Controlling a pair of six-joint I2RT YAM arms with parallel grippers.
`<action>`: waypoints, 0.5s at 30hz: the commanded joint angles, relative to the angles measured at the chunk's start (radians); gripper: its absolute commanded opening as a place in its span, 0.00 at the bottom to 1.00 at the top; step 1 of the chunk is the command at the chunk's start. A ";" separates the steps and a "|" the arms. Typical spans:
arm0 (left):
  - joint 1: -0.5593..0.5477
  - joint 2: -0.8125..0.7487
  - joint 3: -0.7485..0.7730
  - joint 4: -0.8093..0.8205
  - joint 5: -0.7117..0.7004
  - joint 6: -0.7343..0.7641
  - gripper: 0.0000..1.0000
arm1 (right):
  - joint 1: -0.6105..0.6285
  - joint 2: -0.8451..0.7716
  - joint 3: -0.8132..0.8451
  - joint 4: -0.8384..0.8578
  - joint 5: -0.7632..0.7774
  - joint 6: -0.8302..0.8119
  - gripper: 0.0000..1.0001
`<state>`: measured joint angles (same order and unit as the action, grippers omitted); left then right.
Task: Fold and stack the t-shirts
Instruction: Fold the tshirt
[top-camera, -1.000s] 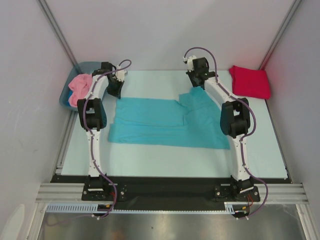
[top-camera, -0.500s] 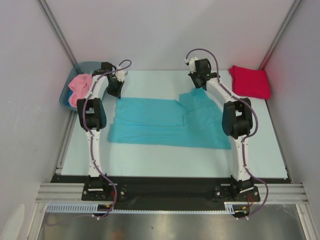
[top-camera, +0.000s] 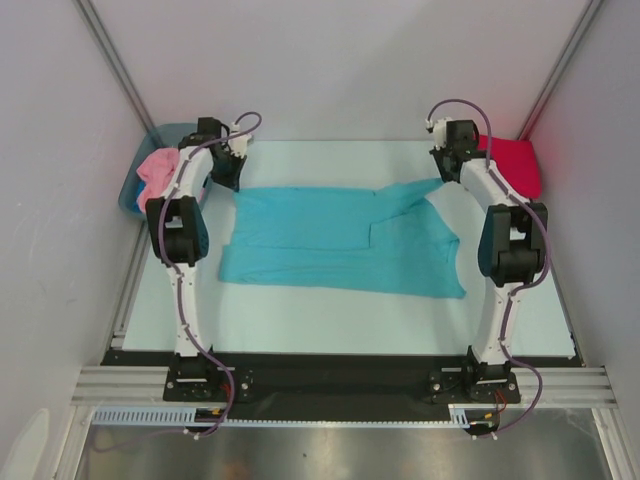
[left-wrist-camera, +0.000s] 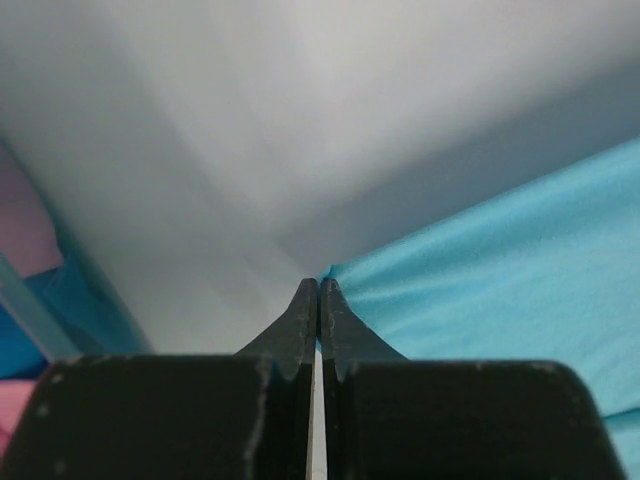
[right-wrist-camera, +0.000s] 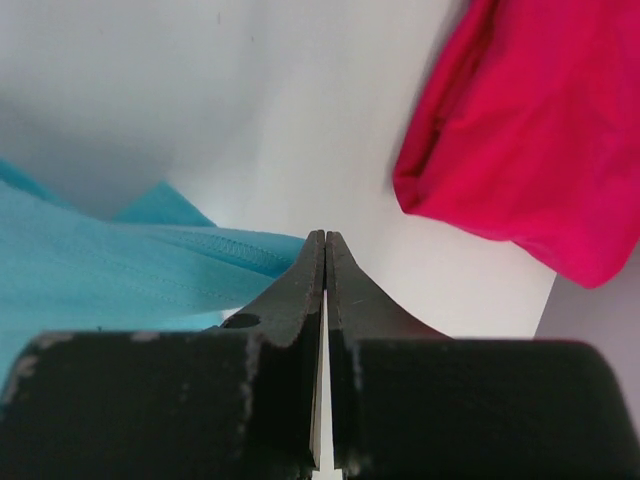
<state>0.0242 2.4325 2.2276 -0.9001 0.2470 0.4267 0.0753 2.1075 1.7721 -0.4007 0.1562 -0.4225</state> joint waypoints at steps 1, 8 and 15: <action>-0.001 -0.122 -0.026 0.041 -0.005 0.015 0.00 | -0.014 -0.099 -0.049 0.028 0.000 -0.042 0.00; -0.001 -0.187 -0.091 0.061 -0.012 0.018 0.00 | -0.045 -0.141 -0.074 -0.001 -0.041 -0.064 0.00; -0.001 -0.266 -0.184 0.070 -0.017 0.055 0.00 | -0.055 -0.211 -0.108 -0.093 -0.144 -0.096 0.00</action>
<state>0.0208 2.2642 2.0758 -0.8566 0.2440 0.4366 0.0322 1.9873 1.6772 -0.4515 0.0582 -0.4805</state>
